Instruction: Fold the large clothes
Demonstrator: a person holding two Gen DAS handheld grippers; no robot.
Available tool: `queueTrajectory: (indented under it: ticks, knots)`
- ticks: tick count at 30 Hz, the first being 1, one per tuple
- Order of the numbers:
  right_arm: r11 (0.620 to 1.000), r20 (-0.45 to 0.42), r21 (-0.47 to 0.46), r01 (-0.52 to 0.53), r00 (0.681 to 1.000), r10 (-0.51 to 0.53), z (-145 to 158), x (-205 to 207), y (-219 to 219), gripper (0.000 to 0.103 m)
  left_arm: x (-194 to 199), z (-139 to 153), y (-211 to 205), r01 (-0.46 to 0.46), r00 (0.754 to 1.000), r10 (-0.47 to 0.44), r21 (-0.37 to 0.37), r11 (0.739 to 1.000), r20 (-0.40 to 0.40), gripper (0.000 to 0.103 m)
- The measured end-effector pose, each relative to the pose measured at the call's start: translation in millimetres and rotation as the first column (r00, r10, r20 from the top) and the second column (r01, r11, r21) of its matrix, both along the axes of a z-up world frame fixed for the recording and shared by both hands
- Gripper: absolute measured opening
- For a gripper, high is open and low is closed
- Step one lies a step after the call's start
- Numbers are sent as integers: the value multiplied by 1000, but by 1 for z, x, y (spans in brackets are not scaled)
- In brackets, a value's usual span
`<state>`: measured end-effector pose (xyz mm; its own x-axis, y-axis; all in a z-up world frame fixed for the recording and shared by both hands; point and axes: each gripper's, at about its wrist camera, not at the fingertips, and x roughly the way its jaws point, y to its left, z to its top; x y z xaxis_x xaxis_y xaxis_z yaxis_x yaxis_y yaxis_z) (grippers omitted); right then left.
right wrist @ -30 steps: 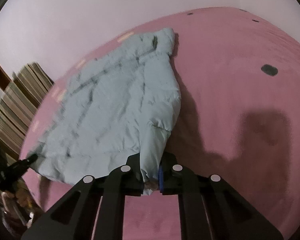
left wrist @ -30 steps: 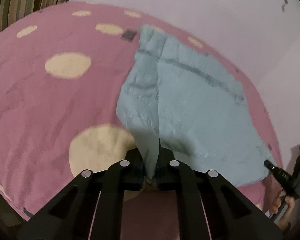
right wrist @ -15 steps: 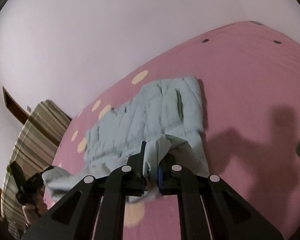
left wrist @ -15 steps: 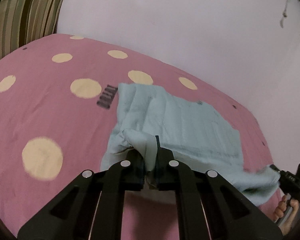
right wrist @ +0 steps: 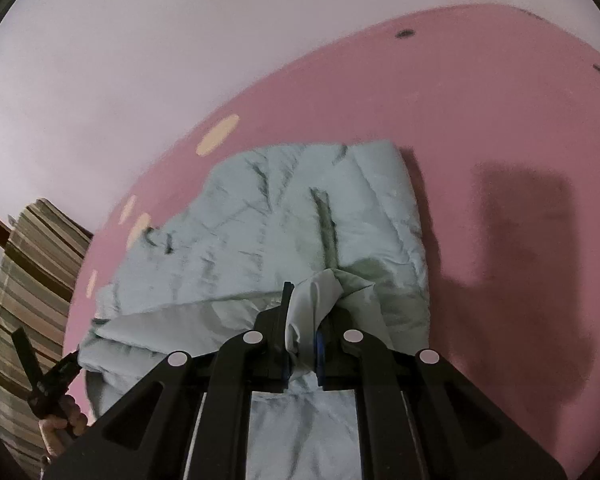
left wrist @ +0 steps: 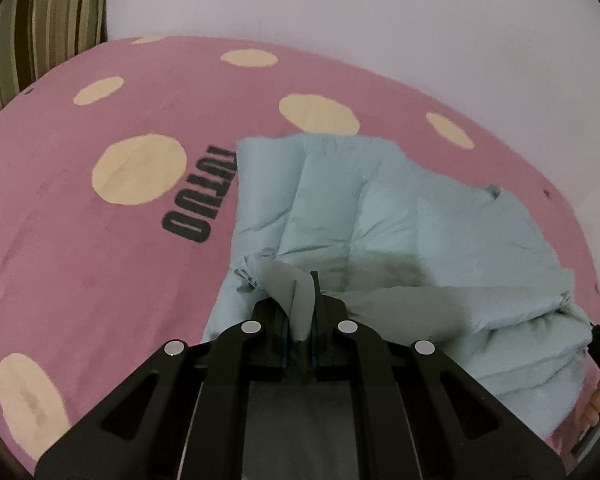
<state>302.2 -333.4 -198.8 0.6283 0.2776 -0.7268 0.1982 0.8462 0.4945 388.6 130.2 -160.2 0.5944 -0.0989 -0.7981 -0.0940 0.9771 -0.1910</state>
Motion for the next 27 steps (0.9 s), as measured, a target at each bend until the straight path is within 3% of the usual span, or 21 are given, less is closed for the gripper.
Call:
queueTrajectory:
  ticks: [7, 9, 11, 12, 13, 14, 16, 22, 27]
  knots:
    - [1000, 8, 13, 12, 1000, -12, -4, 1, 0, 11, -1, 2, 0, 1, 1000, -1, 5, 1000, 18, 11]
    - [1000, 21, 9, 8, 1000, -8, 3, -3, 1, 13, -6, 11, 2, 7, 999, -7, -9, 1000, 38, 23]
    - [1000, 44, 14, 1, 999, -1, 13, -12, -3, 32, -15, 23, 7, -1, 998, 2, -17, 1000, 66, 46]
    - [1000, 61, 23, -1, 998, 0, 20, -19, -5, 36, -21, 30, 11, -12, 996, 13, -21, 1000, 89, 62]
    - [1000, 76, 25, 0, 997, -2, 26, -24, -7, 44, -25, 35, 14, -24, 994, 25, -14, 1000, 104, 65]
    - [1000, 87, 17, 8, 996, -9, 31, -27, -8, 53, -30, 41, 19, -37, 992, 37, -3, 999, 122, 66]
    - [1000, 119, -10, 29, 992, -27, 43, -39, -11, 58, -38, 48, 28, -46, 989, 45, 2, 999, 138, 66]
    - [998, 124, -66, 8, 992, 1, 49, -55, -15, 59, -51, 41, 48, -54, 994, 55, -14, 998, 97, 66]
    - [992, 109, -116, -40, 993, 52, 42, -45, -8, 59, -39, 28, 39, 12, 998, -12, 3, 1000, 62, 66]
